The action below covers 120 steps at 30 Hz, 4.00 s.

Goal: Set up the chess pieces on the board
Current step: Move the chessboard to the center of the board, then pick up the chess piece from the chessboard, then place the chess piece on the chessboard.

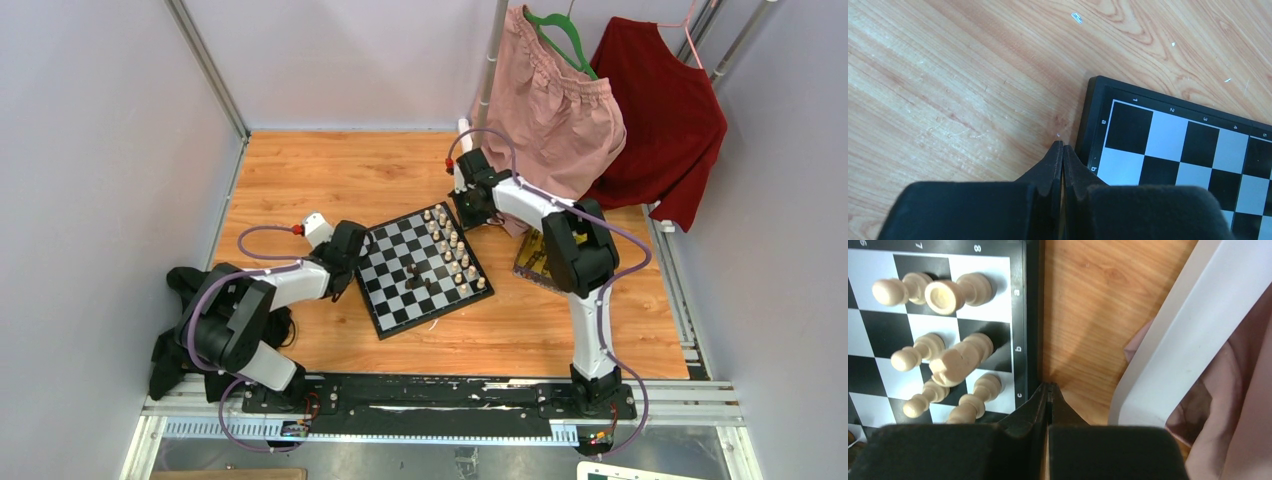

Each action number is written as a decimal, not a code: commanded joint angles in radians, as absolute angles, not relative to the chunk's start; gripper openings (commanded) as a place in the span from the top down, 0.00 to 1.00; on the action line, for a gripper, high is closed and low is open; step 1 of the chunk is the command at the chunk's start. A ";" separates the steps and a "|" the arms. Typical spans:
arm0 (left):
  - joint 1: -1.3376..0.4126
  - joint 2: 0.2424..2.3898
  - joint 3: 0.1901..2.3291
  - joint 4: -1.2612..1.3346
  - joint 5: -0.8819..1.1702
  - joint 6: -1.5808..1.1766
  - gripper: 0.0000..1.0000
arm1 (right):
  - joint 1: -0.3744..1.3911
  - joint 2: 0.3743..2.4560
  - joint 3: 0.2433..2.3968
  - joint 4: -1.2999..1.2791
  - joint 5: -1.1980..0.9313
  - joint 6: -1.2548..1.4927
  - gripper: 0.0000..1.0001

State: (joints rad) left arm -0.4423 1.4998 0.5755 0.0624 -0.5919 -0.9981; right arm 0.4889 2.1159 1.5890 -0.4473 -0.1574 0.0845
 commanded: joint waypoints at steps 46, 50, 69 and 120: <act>-0.454 0.842 0.453 -0.055 -0.621 -0.601 0.00 | 0.888 1.755 1.345 -0.369 -0.043 -0.109 0.50; -0.454 0.809 0.431 -0.058 -0.630 -0.604 0.00 | 0.900 1.824 1.396 -0.372 -0.051 -0.110 0.51; -0.454 0.768 0.384 -0.036 -0.635 -0.605 0.01 | 0.907 1.978 1.532 -0.394 -0.077 -0.117 0.58; -0.454 0.690 0.397 -0.103 -0.667 -0.631 0.01 | 0.908 2.155 1.810 -0.471 -0.126 -0.141 1.00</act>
State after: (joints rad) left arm -0.4469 0.7189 0.3935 -0.0776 -0.6369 -0.6205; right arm 0.8940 2.0941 1.7344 -0.4347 -0.1070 -0.1177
